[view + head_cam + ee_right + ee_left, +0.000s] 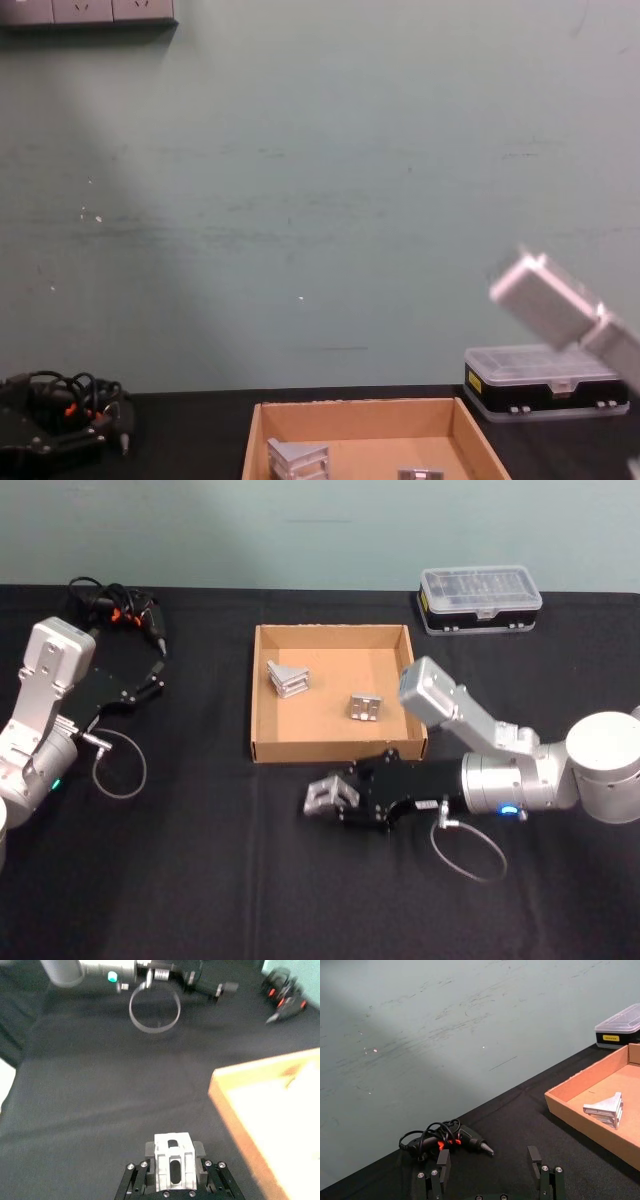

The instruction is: Use one hand to pick up the angle iron from the table and place it into the box.

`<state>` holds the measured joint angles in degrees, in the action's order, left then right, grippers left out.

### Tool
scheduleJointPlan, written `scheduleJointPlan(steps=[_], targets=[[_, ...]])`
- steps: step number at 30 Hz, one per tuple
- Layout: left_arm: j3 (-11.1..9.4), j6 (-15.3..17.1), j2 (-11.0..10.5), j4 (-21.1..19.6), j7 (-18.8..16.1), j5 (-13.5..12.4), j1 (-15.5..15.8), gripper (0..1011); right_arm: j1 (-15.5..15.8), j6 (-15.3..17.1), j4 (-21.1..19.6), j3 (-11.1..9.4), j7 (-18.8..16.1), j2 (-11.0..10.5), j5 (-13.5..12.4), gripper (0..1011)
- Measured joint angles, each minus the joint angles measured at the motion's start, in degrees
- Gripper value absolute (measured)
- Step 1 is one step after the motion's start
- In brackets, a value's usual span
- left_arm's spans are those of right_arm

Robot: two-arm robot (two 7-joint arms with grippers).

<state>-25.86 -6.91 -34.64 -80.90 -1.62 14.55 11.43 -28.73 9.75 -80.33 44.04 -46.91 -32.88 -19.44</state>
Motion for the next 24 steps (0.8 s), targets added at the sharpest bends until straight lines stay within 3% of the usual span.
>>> scheduleJointPlan(steps=[5,11,17,24], targets=[[0.0,0.0,0.0,0.0,0.0,0.0,0.0,1000,-1.14,-0.99,-2.44,-2.26,1.46,0.02,-1.2,450],[0.0,0.0,0.0,0.0,0.0,0.0,0.0,1000,-3.24,-2.33,-2.27,-4.33,3.63,0.68,-1.36,450],[0.0,0.0,0.0,0.0,0.0,0.0,0.0,1000,-5.97,-3.98,2.34,-5.41,5.5,2.71,-0.14,450],[0.0,0.0,0.0,0.0,0.0,0.0,0.0,1000,-7.82,-5.09,7.27,-5.09,5.91,5.79,1.19,450]])
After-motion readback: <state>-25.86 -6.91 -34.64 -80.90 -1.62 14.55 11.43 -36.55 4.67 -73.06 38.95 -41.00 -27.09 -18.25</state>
